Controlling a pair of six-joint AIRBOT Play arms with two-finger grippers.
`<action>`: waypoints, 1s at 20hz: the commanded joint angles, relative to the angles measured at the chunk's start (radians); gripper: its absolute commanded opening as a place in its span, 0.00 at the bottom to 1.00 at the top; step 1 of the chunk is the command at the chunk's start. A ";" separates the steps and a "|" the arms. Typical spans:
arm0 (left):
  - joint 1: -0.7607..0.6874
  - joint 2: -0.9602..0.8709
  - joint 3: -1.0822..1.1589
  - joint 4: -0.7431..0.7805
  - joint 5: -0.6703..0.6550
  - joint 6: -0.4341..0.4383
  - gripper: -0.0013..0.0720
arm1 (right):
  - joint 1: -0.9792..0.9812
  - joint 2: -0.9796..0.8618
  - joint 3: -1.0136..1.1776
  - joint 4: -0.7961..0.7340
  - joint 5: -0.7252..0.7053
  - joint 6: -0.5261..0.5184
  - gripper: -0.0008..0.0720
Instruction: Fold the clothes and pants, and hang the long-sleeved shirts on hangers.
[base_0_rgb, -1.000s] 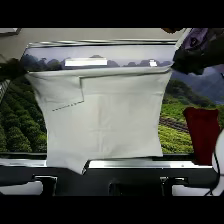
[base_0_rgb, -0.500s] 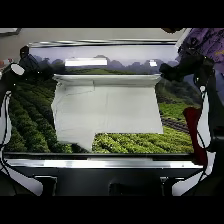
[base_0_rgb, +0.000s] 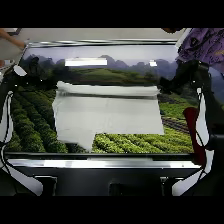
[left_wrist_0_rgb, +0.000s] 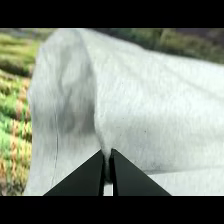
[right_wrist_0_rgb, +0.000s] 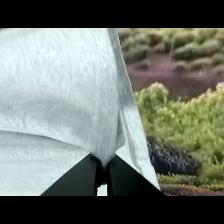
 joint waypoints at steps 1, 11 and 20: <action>0.000 -0.027 -0.001 0.012 -0.140 -0.009 0.05 | 0.001 -0.034 -0.014 -0.003 -0.068 0.011 0.05; -0.016 -0.063 0.001 0.011 -0.145 -0.066 0.47 | 0.001 -0.099 -0.014 0.010 -0.105 0.010 0.40; 0.276 0.266 -0.193 -0.084 -0.217 -0.031 0.63 | -0.153 0.220 -0.264 -0.057 -0.145 -0.195 0.50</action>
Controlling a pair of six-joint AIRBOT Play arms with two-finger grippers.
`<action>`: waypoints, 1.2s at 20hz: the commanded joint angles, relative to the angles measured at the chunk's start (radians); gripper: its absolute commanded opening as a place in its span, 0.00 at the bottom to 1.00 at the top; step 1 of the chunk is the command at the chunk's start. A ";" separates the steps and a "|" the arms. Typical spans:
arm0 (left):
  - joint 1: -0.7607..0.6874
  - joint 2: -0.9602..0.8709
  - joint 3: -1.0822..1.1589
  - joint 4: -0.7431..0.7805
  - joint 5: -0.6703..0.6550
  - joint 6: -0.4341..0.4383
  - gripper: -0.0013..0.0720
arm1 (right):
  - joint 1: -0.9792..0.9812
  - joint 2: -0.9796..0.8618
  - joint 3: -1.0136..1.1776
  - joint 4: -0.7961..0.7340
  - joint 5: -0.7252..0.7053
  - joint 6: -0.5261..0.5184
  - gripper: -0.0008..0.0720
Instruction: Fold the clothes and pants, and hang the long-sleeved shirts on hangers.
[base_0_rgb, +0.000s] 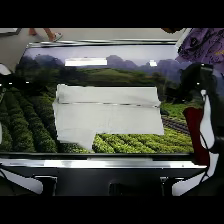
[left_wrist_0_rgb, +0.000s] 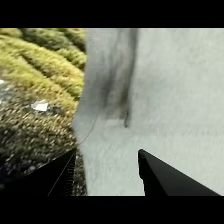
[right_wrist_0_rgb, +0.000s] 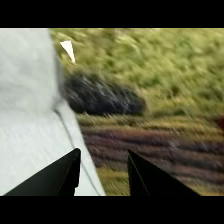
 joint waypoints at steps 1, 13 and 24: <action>0.177 0.190 -0.249 -0.150 -0.005 0.076 0.63 | -0.122 0.183 -0.256 0.156 0.058 -0.115 0.50; 0.238 0.614 -1.236 -0.436 0.224 0.338 0.63 | -0.165 0.482 -0.718 0.344 0.244 -0.181 0.50; 0.079 0.599 -1.252 -0.436 0.257 0.336 0.62 | -0.165 0.483 -0.718 0.383 0.238 -0.177 0.50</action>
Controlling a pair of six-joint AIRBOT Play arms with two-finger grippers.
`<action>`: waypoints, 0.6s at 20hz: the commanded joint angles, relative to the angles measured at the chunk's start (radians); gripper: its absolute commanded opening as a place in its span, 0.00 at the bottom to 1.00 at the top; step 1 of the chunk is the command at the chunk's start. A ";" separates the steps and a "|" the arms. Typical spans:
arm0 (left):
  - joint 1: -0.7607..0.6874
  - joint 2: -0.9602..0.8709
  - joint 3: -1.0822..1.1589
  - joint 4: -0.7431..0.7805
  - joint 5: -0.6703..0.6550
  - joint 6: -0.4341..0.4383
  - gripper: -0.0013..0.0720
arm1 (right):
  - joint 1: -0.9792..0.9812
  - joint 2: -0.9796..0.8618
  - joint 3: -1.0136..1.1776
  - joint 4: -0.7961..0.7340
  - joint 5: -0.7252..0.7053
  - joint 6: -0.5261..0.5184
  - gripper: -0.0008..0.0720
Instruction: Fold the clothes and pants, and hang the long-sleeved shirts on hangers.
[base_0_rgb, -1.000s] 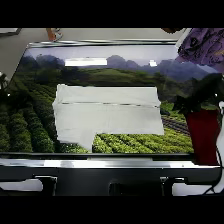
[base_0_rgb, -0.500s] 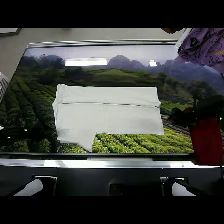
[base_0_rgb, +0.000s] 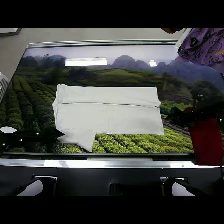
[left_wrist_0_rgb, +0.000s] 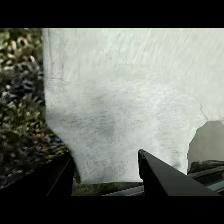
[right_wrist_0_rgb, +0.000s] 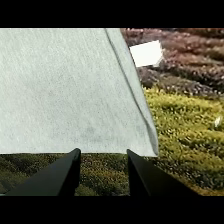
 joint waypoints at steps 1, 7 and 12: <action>-0.017 -0.001 -0.003 -0.002 -0.020 -0.002 0.63 | -0.001 0.001 0.000 0.005 -0.012 0.003 0.50; -0.016 0.005 -0.003 -0.002 -0.157 0.021 0.62 | -0.001 -0.003 -0.001 -0.082 -0.020 0.006 0.55; -0.016 0.005 -0.003 -0.002 -0.156 0.023 0.05 | -0.001 -0.058 -0.002 -0.105 -0.024 0.005 0.63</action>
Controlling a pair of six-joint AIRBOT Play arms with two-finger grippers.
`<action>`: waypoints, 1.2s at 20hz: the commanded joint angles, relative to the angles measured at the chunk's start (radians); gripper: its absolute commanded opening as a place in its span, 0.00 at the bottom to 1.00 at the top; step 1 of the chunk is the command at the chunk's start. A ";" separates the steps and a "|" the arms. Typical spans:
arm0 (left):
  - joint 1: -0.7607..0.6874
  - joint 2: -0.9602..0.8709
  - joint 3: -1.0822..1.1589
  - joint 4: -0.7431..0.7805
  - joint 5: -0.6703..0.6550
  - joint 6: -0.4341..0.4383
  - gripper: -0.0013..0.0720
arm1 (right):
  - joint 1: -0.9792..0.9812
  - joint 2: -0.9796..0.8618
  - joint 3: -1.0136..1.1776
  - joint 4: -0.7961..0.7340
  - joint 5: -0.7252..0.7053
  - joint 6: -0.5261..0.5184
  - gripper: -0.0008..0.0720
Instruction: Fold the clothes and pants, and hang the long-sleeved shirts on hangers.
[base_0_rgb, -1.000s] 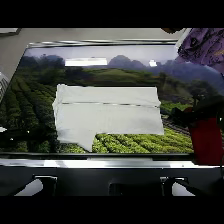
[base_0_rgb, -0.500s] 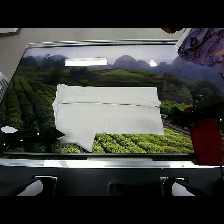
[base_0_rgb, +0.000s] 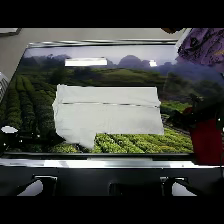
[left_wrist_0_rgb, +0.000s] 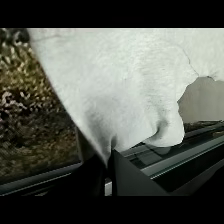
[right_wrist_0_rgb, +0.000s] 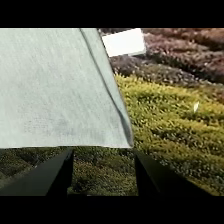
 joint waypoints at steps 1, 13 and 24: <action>0.000 0.001 0.000 0.000 -0.014 0.002 0.05 | 0.000 -0.042 0.000 -0.014 0.005 -0.002 0.63; 0.000 0.001 0.000 0.000 -0.011 0.006 0.05 | 0.000 -0.198 -0.030 0.068 -0.040 -0.062 0.66; 0.000 0.005 0.035 0.000 -0.001 -0.017 0.05 | 0.000 -0.183 -0.083 0.158 0.095 -0.053 0.05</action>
